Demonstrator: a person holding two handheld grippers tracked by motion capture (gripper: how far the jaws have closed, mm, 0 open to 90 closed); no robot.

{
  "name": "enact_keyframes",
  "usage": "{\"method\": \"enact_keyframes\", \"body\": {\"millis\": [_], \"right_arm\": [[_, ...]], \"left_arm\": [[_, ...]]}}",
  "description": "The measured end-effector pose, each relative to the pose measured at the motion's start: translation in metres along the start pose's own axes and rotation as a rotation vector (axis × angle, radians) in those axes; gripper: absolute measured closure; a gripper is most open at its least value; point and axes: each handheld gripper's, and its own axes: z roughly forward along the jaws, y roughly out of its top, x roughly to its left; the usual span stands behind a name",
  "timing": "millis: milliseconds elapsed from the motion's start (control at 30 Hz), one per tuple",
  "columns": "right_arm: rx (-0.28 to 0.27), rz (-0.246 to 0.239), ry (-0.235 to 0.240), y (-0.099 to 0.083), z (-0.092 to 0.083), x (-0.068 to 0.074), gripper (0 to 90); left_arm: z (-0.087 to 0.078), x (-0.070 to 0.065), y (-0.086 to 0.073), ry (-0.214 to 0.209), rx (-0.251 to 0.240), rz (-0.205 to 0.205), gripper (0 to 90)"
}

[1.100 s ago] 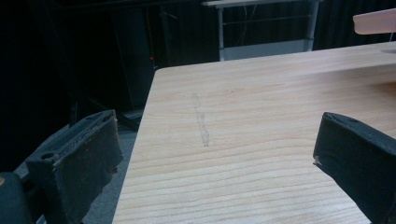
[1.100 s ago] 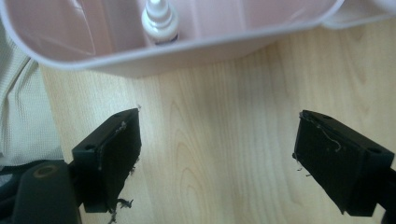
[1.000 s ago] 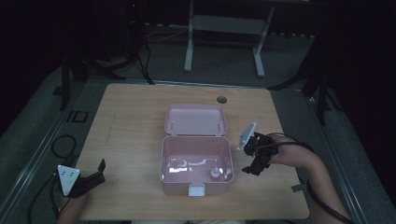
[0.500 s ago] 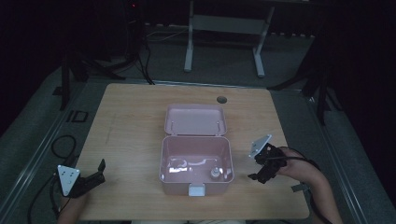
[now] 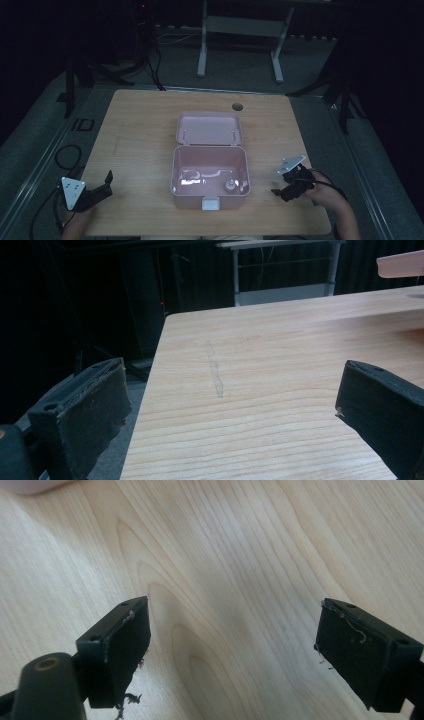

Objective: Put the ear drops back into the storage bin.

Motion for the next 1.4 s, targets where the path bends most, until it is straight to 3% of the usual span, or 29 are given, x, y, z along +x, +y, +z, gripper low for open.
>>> {"method": "enact_keyframes", "body": {"millis": [133, 400, 500, 567, 667, 833, 900, 1100, 1233, 1400], "right_arm": [[-0.042, 0.04, -0.016, -0.011, 0.002, 0.0, 14.1], [-0.166, 0.143, -0.15, -0.028, 0.003, -0.002, 14.0], [-0.191, 0.171, -0.173, -0.032, 0.005, 0.0, 14.0], [-0.205, 0.179, -0.163, -0.035, 0.008, 0.001, 13.5], [-0.206, 0.202, -0.194, -0.038, 0.013, 0.004, 13.0], [-0.285, 0.323, -0.259, -0.047, 0.013, 0.003, 12.8], [-0.315, 0.351, -0.284, -0.049, 0.014, 0.004, 11.5], [-0.403, 0.46, -0.422, -0.053, 0.015, 0.007, 11.5], [-0.398, 0.473, -0.491, -0.053, 0.02, 0.011, 11.5], [-0.395, 0.486, -0.536, -0.051, 0.025, 0.016, 11.5]], "left_arm": [[0.0, 0.0, 0.0, 0.0, 0.001, 0.0, 1.0], [0.0, -0.001, 0.0, 0.0, 0.0, 0.003, 1.0], [0.0, -0.001, 0.0, 0.001, 0.0, 0.001, 1.0], [0.0, -0.001, 0.0, 0.001, 0.001, 0.001, 1.0], [0.0, -0.001, 0.0, 0.001, 0.001, 0.001, 1.0], [0.0, 0.0, 0.0, 0.0, 0.0, -0.001, 1.0], [0.0, 0.0, 0.0, 0.0, 0.0, 0.0, 1.0], [0.0, -0.001, 0.0, 0.001, 0.001, 0.0, 1.0], [0.0, 0.0, 0.0, 0.001, 0.001, -0.002, 1.0], [0.0, 0.0, 0.0, 0.0, 0.0, -0.001, 1.0]]}}
